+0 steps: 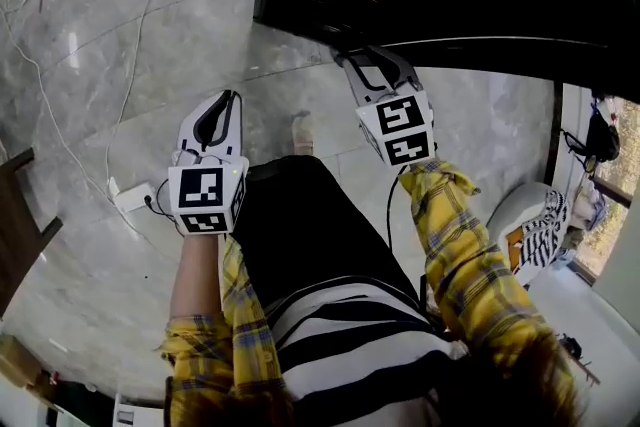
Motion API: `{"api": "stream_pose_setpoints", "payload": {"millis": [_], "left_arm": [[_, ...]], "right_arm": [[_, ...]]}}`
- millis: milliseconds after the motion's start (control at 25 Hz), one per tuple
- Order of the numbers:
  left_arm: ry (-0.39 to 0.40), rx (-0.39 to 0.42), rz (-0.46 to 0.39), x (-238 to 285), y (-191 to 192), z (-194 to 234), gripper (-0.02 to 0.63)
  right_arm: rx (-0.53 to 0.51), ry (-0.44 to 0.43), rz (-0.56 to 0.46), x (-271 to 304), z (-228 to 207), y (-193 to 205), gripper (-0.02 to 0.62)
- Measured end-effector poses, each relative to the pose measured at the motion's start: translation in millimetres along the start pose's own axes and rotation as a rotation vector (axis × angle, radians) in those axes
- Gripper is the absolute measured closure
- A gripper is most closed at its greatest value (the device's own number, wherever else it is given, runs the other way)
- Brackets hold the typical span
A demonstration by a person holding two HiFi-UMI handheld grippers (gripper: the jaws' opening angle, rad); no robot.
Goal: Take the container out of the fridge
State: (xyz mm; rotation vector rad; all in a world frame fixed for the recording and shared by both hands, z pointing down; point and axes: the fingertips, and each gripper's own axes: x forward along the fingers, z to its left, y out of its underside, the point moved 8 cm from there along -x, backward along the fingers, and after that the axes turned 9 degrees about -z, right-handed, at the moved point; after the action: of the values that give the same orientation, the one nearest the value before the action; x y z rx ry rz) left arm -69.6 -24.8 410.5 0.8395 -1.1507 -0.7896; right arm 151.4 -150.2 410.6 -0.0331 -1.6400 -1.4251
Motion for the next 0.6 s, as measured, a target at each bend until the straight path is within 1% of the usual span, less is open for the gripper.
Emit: {"api": "stream_pose_setpoints", "payload": {"millis": [120,320,440,600], "left_arm": [[-0.015,-0.004,0.000,14,7,-2,0.575],[-0.033,-0.009,-0.002,38,19,-2,0.575],[-0.027,-0.007,-0.003,53,25,-1,0.575],[-0.008,0.016,-0.003,77,30,-1,0.575]], "right_arm": [[-0.023,-0.010,0.010,13,-10,6,0.485],[-0.048,0.005,0.021,36,-26,18,0.485],[-0.050,0.031,0.030,51,-36,24,0.485],[-0.048,0.068,0.045,73,-50,31,0.485]]}}
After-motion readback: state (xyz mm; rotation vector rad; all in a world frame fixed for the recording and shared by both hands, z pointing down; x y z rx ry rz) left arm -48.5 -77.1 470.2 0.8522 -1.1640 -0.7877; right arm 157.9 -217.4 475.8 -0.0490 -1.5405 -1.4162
